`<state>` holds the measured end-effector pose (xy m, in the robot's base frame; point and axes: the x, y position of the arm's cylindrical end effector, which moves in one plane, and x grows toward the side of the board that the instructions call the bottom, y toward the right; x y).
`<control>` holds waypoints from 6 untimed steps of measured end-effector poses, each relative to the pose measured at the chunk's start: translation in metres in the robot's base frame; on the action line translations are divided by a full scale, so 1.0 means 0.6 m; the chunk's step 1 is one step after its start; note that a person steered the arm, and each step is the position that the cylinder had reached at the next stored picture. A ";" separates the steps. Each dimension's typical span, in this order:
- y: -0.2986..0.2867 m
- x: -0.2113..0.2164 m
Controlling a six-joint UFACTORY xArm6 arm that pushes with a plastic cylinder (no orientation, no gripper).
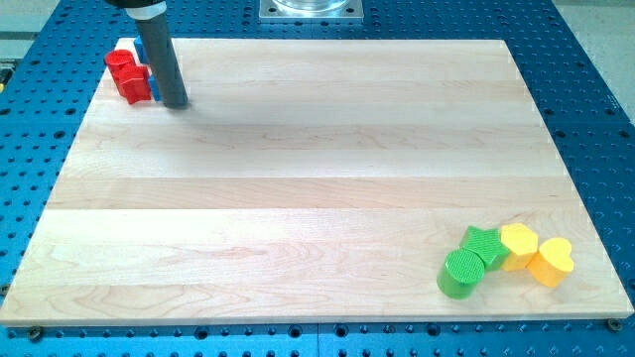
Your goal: Separate the blue cube from the group of blocks
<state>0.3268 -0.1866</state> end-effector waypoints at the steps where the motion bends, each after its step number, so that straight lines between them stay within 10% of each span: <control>1: 0.000 0.001; 4: 0.024 0.035; 6: -0.130 0.019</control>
<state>0.3380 -0.2646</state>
